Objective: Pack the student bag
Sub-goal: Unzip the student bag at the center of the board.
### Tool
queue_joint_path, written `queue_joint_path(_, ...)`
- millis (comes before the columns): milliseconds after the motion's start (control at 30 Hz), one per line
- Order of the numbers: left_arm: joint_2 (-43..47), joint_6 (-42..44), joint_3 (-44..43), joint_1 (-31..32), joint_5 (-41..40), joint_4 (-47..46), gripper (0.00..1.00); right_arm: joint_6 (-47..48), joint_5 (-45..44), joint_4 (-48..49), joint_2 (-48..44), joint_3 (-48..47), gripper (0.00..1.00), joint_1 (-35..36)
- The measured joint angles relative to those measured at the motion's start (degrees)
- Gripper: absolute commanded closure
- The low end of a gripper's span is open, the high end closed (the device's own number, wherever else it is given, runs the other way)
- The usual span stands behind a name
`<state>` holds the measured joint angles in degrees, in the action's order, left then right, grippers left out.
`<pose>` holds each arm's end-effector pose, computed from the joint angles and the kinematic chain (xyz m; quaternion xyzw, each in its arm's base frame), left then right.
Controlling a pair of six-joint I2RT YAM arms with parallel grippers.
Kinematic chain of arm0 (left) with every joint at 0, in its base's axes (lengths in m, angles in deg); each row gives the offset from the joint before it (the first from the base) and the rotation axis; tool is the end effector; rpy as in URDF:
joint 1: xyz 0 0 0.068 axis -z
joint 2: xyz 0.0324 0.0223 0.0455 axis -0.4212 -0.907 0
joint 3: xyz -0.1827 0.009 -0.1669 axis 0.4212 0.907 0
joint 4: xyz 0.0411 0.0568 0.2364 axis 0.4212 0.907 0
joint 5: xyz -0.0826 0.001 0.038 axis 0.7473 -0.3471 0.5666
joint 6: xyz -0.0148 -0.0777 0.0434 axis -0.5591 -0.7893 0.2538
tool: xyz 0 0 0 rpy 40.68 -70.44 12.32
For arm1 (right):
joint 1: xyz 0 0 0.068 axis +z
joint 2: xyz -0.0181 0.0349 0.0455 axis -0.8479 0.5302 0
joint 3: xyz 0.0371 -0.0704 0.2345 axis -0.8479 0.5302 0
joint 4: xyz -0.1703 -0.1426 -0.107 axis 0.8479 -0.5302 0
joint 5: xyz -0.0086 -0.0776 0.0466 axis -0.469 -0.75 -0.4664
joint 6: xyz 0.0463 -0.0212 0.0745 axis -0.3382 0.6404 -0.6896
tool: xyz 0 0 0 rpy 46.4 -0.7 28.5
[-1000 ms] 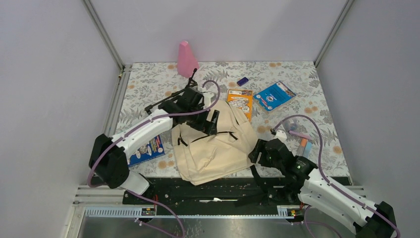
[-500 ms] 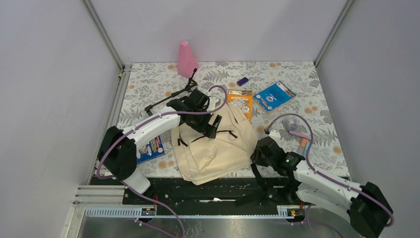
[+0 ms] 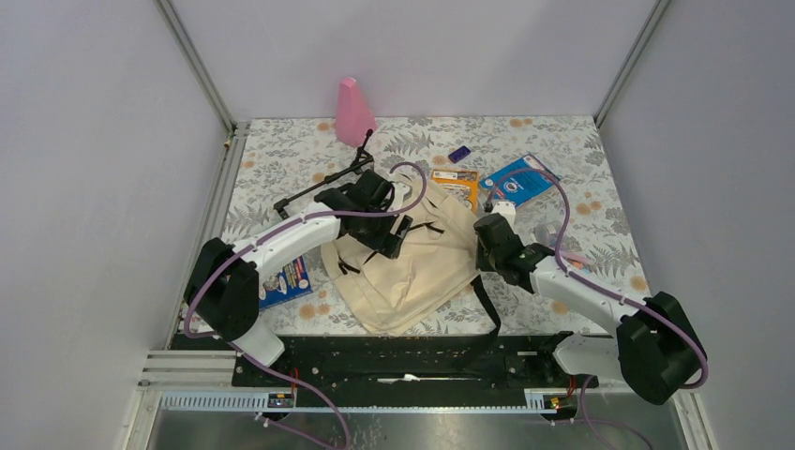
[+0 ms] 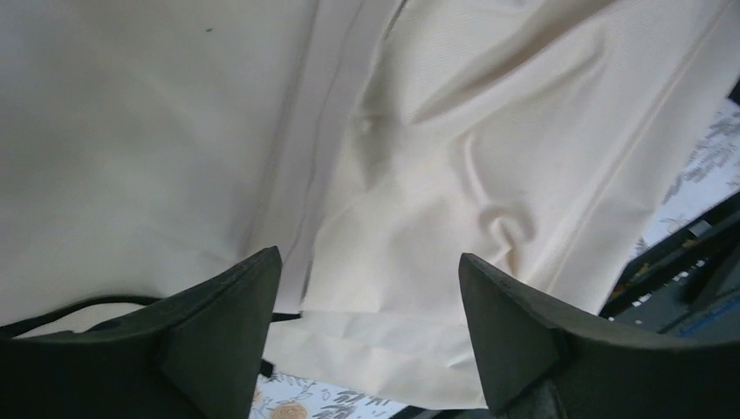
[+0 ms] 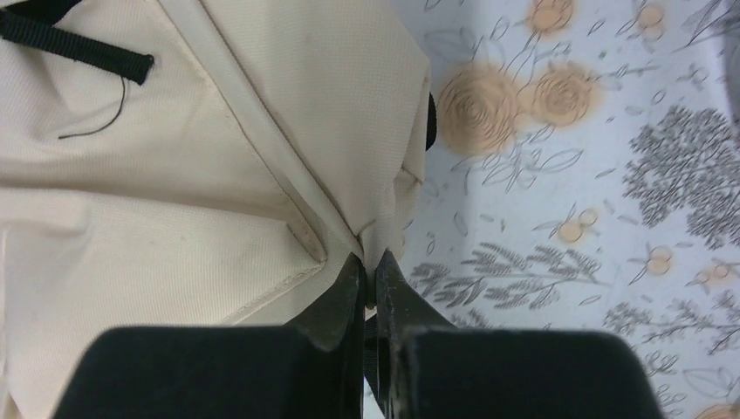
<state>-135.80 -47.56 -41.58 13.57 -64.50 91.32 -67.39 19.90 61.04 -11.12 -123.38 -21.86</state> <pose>0.2553 -0.2164 0.1860 0.2823 0.9241 -0.1544 0.2063 0.2278 0.1339 0.1509 -0.0025 0.9187 0.0651 0.3895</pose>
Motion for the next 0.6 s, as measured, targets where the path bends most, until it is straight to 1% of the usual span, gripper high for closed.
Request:
queue_joint_path(100, 0.00, -0.87, 0.39, -1.57, -1.40, -0.70, 0.32, 2.97, 0.55, 1.77, 1.44, -0.81, 1.00, -2.49)
queue_joint_path(233, -0.07, -2.91, 1.18, -6.12, 0.70, -2.54, 0.32, 5.55, 2.10, 2.69, 1.88, -0.83, 1.00, -3.93)
queue_joint_path(300, -0.39, -3.76, 1.27, -8.02, 1.92, -3.17, 0.30, 6.25, 2.60, 3.10, 1.86, -0.81, 1.00, -4.15)
queue_joint_path(333, -0.66, -4.13, 1.27, -8.52, 2.71, -3.56, 0.27, 6.54, 2.93, 3.37, 1.86, -0.79, 1.00, -4.28)
queue_joint_path(400, -1.25, -4.68, 1.29, -8.87, 4.33, -4.52, 0.21, 6.86, 3.50, 3.91, 1.86, -0.59, 1.00, -4.57)
queue_joint_path(433, -1.64, -5.07, 1.29, -8.74, 5.40, -5.05, 0.20, 6.97, 3.67, 4.09, 1.86, -0.46, 1.00, -4.68)
queue_joint_path(500, -2.73, -5.68, 1.25, -8.46, 7.06, -5.92, 0.22, 7.04, 4.22, 4.39, 1.86, -0.17, 1.00, -4.87)
queue_joint_path(600, -5.40, -6.27, 0.76, -8.04, 7.21, -6.03, 0.29, 7.04, 5.18, 5.20, 1.86, 0.31, 1.00, -5.14)
